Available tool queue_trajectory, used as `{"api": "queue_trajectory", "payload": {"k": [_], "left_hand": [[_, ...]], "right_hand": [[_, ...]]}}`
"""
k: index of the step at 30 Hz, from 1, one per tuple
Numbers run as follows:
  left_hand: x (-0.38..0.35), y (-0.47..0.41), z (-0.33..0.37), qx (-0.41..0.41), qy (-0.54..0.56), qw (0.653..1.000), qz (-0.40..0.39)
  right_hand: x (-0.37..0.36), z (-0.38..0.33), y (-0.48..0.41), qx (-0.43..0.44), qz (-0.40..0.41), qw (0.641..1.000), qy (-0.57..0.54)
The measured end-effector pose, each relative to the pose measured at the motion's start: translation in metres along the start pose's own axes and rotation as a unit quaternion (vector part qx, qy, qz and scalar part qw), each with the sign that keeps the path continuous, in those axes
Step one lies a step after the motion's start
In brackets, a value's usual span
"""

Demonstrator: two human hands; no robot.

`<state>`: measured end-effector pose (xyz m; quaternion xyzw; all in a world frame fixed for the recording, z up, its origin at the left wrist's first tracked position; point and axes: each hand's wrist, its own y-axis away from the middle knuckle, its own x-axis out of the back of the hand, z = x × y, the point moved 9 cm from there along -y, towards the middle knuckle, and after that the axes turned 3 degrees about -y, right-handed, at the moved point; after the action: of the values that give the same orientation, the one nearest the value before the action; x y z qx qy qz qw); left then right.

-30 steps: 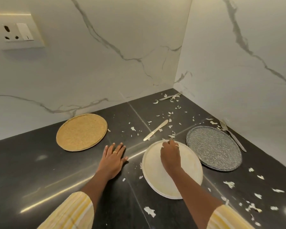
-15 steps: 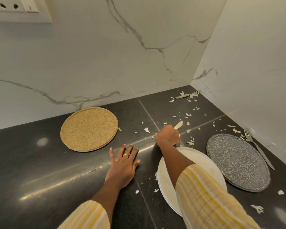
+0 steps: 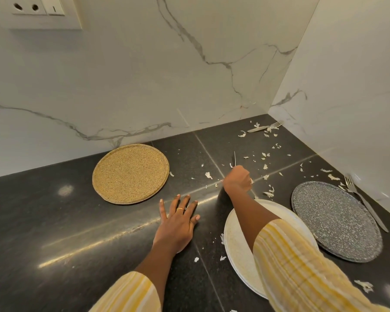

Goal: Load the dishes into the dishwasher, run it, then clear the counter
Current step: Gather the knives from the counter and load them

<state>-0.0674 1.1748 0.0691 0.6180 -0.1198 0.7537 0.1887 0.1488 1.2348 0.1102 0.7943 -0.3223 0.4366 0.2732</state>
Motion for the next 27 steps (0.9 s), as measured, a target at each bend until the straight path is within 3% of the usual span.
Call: {"api": "queue_trajectory", "payload": {"k": [9, 15, 22, 27], "left_hand": [[0.0, 0.0, 0.002, -0.009, 0.013, 1.0, 0.021], [0.003, 0.001, 0.004, -0.018, 0.033, 0.998, 0.042], [0.012, 0.008, 0.008, -0.035, 0.066, 0.995, 0.07], [0.031, 0.03, 0.02, -0.093, 0.051, 0.99, 0.098]], "right_hand": [[0.023, 0.016, 0.012, 0.017, -0.006, 0.987, -0.162], [0.033, 0.05, 0.053, 0.004, -0.01, 0.958, -0.285], [0.049, 0.102, 0.132, 0.033, 0.042, 0.969, -0.24], [0.057, 0.141, 0.183, 0.037, 0.071, 0.975, -0.209]]}}
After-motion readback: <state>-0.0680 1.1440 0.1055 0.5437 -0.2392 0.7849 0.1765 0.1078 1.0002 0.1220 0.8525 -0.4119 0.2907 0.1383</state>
